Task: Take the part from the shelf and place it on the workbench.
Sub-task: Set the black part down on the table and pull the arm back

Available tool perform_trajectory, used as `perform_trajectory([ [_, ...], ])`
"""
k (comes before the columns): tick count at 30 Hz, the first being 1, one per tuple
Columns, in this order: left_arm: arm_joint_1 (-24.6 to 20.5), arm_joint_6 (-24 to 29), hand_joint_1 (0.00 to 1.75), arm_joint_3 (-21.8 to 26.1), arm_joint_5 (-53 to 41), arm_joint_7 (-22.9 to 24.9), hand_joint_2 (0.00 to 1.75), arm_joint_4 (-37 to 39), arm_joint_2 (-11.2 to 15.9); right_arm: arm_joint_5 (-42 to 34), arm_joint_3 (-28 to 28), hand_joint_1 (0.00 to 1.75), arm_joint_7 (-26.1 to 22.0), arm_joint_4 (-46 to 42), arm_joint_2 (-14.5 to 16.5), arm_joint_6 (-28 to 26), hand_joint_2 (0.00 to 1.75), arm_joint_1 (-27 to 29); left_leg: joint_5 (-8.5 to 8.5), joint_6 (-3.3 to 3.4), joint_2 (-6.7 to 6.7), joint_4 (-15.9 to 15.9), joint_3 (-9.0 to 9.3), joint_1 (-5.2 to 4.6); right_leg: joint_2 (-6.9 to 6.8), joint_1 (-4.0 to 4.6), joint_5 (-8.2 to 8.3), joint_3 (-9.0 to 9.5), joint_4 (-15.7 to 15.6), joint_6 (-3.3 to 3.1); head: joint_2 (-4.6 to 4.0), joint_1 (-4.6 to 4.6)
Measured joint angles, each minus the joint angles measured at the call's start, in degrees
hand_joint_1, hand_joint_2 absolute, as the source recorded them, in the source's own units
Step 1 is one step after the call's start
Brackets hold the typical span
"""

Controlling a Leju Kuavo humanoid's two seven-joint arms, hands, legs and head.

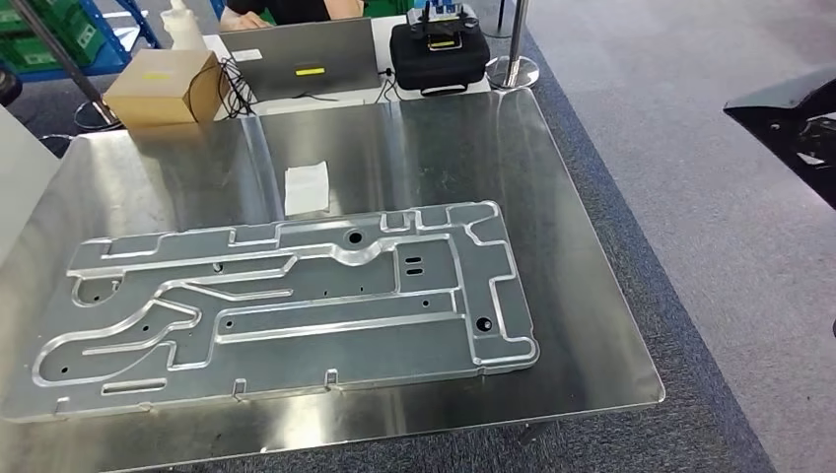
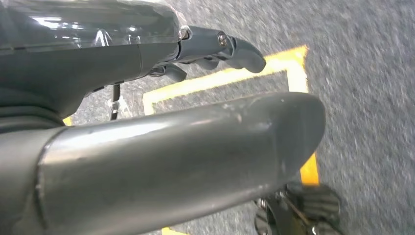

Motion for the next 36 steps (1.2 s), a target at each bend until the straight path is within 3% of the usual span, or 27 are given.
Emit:
perform_trajectory([
  [2,0.1,-0.06,0.0,0.34,-0.2,-0.08,0.0,0.0,-0.09,0.61,0.03,1.75,0.4,0.38,-0.16,0.78,1.75,-0.7,0.88,-0.83,0.2,-1.63,0.69,0.4,0.22,-0.09,-2.32,-1.93,3.68,0.3,0.0,0.09],
  [4,0.02,-0.15,0.0,0.55,-0.44,-0.07,0.0,0.0,-0.29,1.16,0.13,1.75,0.78,1.12,-0.1,0.95,1.75,-1.24,0.78,-1.34,0.34,-1.57,0.64,0.73,0.39,-0.26,-5.27,-5.13,9.95,1.08,0.0,0.12],
  [5,-0.01,-0.19,0.0,0.66,-0.58,-0.06,0.0,0.0,-0.44,1.51,0.21,1.75,0.92,1.62,0.1,0.74,1.75,-1.31,0.56,-1.76,0.36,-1.28,0.58,0.94,0.37,-0.45,-5.67,-6.3,12.09,1.58,0.0,0.14],
  [6,0.0,-0.21,0.0,0.79,-0.75,-0.04,0.0,0.0,-0.6,1.91,0.29,1.75,1.11,2.18,0.5,0.33,1.75,-1.42,0.25,-2.26,0.38,-0.87,0.5,1.18,0.34,-0.71,-5.09,-6.69,12.57,2.08,-0.01,0.15],
  [7,0.01,-0.24,0.0,0.89,-0.95,-0.01,0.0,0.0,-0.74,2.36,0.34,1.75,1.43,2.71,1.15,-0.3,1.75,-1.59,-0.18,-2.9,0.42,-0.26,0.39,1.47,0.3,-1.02,-3.49,-6.0,10.94,2.59,-0.01,0.15],
  [9,-0.09,-0.3,0.0,1.06,-1.3,0.05,0.0,0.0,-0.86,3.1,0.41,1.75,2.3,3.8,2.97,-1.65,1.75,-2.07,-1.4,-4.41,0.59,1.6,-0.18,1.96,0.39,-1.56,-0.15,-3.06,4.82,3.47,-0.01,0.18],
  [10,-0.26,-0.31,0.0,1.17,-1.42,0.08,0.0,0.0,-0.87,3.35,0.46,1.75,2.68,4.34,3.87,-2.11,1.75,-2.36,-2.1,-5.04,0.66,2.77,-0.66,2.07,0.58,-1.6,0.67,-1.96,2.51,3.22,0.0,0.16],
  [11,-0.45,-0.3,0.0,1.28,-1.49,0.08,0.0,0.01,-0.85,3.49,0.54,1.75,2.91,4.83,4.61,-2.37,1.75,-2.56,-2.64,-5.48,0.68,3.68,-1.14,2.07,0.77,-1.52,0.76,-1.48,1.38,2.56,0.0,0.14],
  [13,-0.63,-0.26,0.0,1.45,-1.62,0.07,0.0,0.01,-0.86,3.75,0.7,1.75,3.0,5.57,5.7,-2.62,1.75,-2.82,-3.15,-5.82,0.54,4.57,-1.85,1.99,0.83,-1.27,0.46,-1.61,1.25,0.74,0.0,0.06],
  [14,-0.59,-0.25,0.0,1.48,-1.67,0.06,0.0,0.01,-0.78,4.0,0.77,1.75,2.97,5.81,6.26,-2.81,1.75,-2.88,-3.22,-5.97,0.5,4.66,-1.99,1.98,0.68,-1.38,0.47,-1.68,1.24,0.21,0.0,0.09],
  [16,-0.43,-0.31,0.0,1.51,-1.99,0.07,0.0,0.01,-0.69,5.19,0.98,1.75,3.3,6.17,7.99,-3.48,1.75,-3.22,-4.52,-6.99,0.52,6.51,-2.81,2.26,0.47,-1.7,0.64,-1.76,1.07,-0.37,0.0,-0.13],
  [19,-0.53,-0.5,0.0,1.52,-2.73,0.13,0.0,0.02,-0.72,8.55,2.01,1.75,6.05,6.93,13.78,-5.08,1.75,-3.89,-9.05,-9.22,0.78,15.81,-7.11,4.0,0.79,-1.98,0.84,-1.8,0.87,-0.78,0.0,-0.56],
  [20,-0.64,-0.58,0.0,1.52,-2.94,0.22,0.0,0.02,-0.74,9.73,2.57,1.75,7.25,7.33,16.46,-5.59,1.75,-4.02,-9.77,-9.67,0.84,18.55,-8.51,4.63,1.05,-2.08,0.87,-1.79,0.86,-0.83,0.0,-0.56],
  [21,-0.78,-0.69,0.0,1.52,-3.17,0.37,0.0,0.02,-0.78,10.79,3.24,1.75,8.37,7.8,19.4,-5.98,1.75,-4.05,-9.47,-9.99,0.86,19.62,-9.21,5.1,1.35,-2.18,0.87,-1.76,0.86,-0.84,0.0,-0.6],
  [22,-0.97,-0.81,0.0,1.52,-3.33,0.53,0.0,0.02,-0.82,11.61,3.94,1.75,9.34,8.27,22.24,-6.22,1.75,-4.04,-8.1,-10.19,0.88,18.49,-8.97,5.47,1.64,-2.29,0.87,-1.69,0.86,-0.83,0.0,-0.63],
  [24,-1.46,-1.0,0.0,1.51,-3.54,0.74,0.0,0.02,-0.9,12.67,5.25,1.75,10.75,9.04,27.35,-6.46,1.75,-4.0,-3.77,-10.27,0.95,11.36,-6.36,5.81,1.89,-2.47,0.87,-1.45,0.71,-0.77,0.0,-0.83],
  [26,-1.89,-1.04,0.0,1.5,-3.58,0.78,0.0,0.02,-0.94,12.97,6.0,1.75,11.19,9.58,30.49,-6.68,1.75,-4.12,-1.09,-10.14,0.97,5.37,-3.9,5.67,1.5,-2.47,0.98,-1.16,0.23,-0.31,0.0,-1.04],
  [29,-1.79,-1.05,0.0,1.5,-3.67,0.86,0.0,0.02,-0.95,13.37,6.46,1.75,10.75,10.22,32.88,-6.97,1.75,-4.45,-0.45,-9.77,0.53,3.69,-3.52,5.27,0.45,-2.38,1.28,-0.65,-0.76,0.94,-0.01,-1.08],
  [31,-1.54,-1.18,0.0,1.5,-3.81,1.05,0.0,0.02,-0.98,14.26,6.95,1.75,10.35,10.51,34.87,-7.07,1.75,-4.64,0.12,-9.21,0.46,2.55,-3.05,5.31,0.08,-2.19,0.56,-0.78,-0.26,1.18,-0.01,-0.83],
  [32,-1.57,-1.29,0.0,1.5,-3.91,1.18,0.0,0.02,-1.02,14.94,7.37,1.75,10.34,10.67,36.43,-7.07,1.75,-4.75,0.4,-8.86,0.58,1.98,-2.8,5.3,0.02,-1.96,-0.62,-1.67,1.54,0.97,-0.01,-0.68],
  [34,-1.92,-1.68,0.0,1.5,-4.05,1.45,0.0,0.02,-1.1,16.61,8.54,1.75,10.96,11.32,40.36,-6.98,1.75,-4.84,0.48,-8.32,0.98,1.75,-2.7,4.96,0.11,-1.23,-3.85,-5.16,8.21,0.17,-0.01,-0.47],
  [36,-2.51,-2.09,0.0,1.51,-3.97,1.8,0.0,0.02,-1.11,17.95,9.7,1.75,11.86,12.28,44.42,-6.92,1.75,-4.71,0.29,-7.84,1.33,1.96,-2.73,4.33,0.19,-0.46,-5.06,-8.01,13.38,-0.45,-0.01,-0.44],
])
